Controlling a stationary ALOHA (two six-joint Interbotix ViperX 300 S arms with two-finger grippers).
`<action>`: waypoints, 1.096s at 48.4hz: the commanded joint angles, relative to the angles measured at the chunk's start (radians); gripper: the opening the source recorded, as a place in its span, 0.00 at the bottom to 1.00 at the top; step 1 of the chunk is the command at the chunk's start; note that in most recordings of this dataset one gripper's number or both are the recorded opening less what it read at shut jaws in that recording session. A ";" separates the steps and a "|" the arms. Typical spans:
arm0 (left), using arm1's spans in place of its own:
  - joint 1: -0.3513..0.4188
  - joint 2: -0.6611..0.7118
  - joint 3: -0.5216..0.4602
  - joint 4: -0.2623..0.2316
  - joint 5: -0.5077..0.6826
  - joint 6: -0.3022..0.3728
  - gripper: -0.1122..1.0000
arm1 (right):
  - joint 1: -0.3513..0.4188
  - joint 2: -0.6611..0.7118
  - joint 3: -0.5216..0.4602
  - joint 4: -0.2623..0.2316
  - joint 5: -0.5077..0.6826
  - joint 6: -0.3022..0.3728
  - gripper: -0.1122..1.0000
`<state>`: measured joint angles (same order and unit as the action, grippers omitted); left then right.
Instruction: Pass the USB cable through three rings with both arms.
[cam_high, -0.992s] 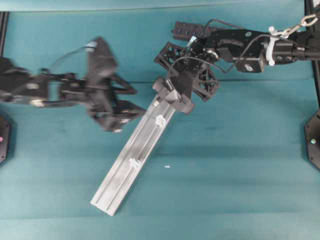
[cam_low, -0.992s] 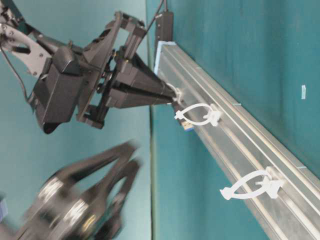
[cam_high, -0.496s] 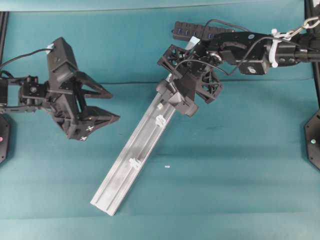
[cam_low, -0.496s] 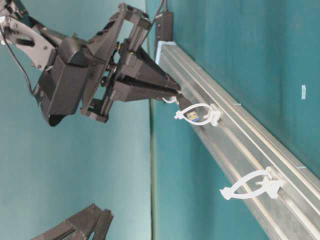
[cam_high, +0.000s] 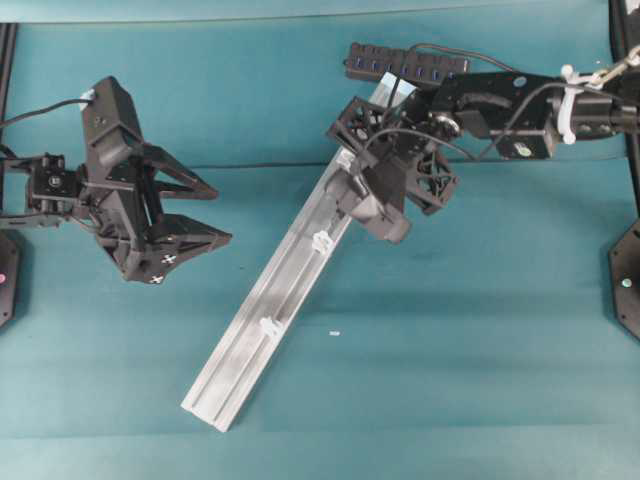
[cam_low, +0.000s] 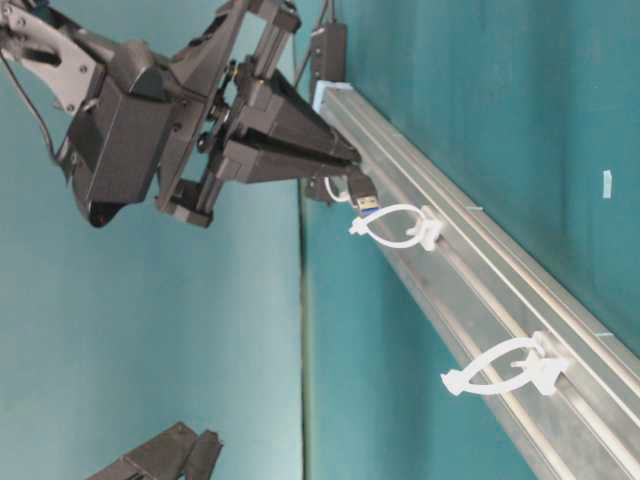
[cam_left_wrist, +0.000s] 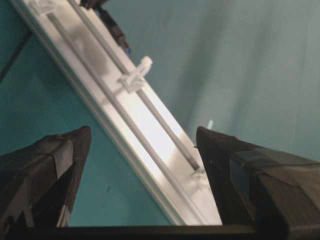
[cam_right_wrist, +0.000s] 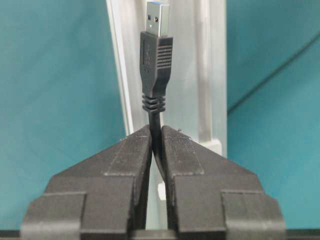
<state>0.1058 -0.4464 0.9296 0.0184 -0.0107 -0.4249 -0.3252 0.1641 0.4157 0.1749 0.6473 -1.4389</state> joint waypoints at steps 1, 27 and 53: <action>-0.005 -0.012 -0.012 0.003 -0.005 -0.002 0.92 | 0.017 -0.006 0.000 0.006 -0.008 0.012 0.19; -0.005 -0.012 -0.011 0.003 -0.003 -0.005 0.92 | 0.009 0.003 0.011 0.003 -0.023 0.061 0.19; -0.006 -0.014 -0.006 0.003 0.020 -0.003 0.92 | 0.032 0.000 0.008 -0.009 -0.031 0.052 0.19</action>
<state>0.1028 -0.4525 0.9327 0.0184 0.0123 -0.4280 -0.3053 0.1595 0.4295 0.1718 0.6167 -1.3959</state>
